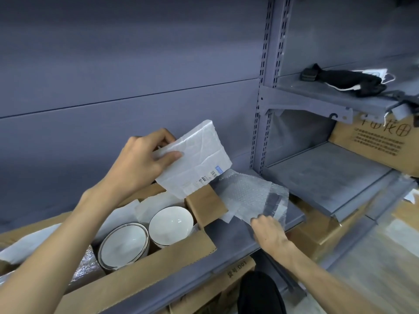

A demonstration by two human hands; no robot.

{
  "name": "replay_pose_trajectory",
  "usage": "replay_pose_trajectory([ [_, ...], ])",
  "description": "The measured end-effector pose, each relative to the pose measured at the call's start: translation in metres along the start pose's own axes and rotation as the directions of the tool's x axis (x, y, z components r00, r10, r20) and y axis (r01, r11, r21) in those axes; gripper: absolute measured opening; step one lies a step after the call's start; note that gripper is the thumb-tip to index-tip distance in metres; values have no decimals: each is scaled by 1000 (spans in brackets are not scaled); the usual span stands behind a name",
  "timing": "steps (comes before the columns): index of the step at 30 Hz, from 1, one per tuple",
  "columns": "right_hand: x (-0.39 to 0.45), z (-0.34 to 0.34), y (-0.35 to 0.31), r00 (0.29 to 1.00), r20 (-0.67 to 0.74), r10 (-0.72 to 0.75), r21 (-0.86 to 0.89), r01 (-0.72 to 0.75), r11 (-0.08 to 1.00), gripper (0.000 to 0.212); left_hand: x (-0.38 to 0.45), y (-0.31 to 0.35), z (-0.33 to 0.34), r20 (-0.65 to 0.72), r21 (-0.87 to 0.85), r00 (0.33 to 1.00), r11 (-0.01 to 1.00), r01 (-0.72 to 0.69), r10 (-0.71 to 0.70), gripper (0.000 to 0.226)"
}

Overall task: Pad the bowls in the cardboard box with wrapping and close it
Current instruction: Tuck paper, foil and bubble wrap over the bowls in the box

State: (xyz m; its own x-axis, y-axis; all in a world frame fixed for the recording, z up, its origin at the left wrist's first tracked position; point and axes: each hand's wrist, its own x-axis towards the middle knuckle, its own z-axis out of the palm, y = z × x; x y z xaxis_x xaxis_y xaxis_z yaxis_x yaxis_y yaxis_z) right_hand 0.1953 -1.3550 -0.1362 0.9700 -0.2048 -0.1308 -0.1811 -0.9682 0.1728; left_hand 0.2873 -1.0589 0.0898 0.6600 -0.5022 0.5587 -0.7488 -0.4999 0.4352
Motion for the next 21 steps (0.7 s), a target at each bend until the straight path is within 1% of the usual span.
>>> replay_pose_trajectory([
  [2,-3,-2,0,999,-27,37,88,-34,996,23,-7,-6,-5,-5,24,1000,1000,2,-1,15],
  [3,-5,-6,0,994,-80,76,169,-62,984,22,-10,-9,-9,-3,36,1000,999,6,-6,16],
  [4,-7,-11,-1,978,-167,125,252,-80,964,22,-14,-11,-13,4,46,1000,999,13,-13,16],
  [6,-10,-26,-3,915,-335,226,386,-86,919,21,-23,-17,-23,33,54,999,998,34,-36,15],
  [8,-11,-45,-6,859,-408,309,502,-72,862,18,-31,-21,-32,78,57,995,997,60,-64,14],
  [11,-9,-75,-10,820,-419,389,636,-41,771,18,-45,-28,-45,130,73,987,993,89,-98,15],
  [13,-7,-92,-10,806,-425,412,708,13,706,24,-54,-33,-53,160,94,980,990,104,-118,17],
  [15,-5,-106,-9,832,-396,388,777,78,625,28,-62,-38,-61,187,93,972,988,127,-143,20],
  [18,-4,-126,-9,884,-333,329,860,141,491,27,-75,-43,-71,229,107,962,986,124,-146,20],
  [21,-5,-140,-11,871,-405,279,858,257,445,22,-87,-47,-74,278,131,946,982,137,-169,20],
])
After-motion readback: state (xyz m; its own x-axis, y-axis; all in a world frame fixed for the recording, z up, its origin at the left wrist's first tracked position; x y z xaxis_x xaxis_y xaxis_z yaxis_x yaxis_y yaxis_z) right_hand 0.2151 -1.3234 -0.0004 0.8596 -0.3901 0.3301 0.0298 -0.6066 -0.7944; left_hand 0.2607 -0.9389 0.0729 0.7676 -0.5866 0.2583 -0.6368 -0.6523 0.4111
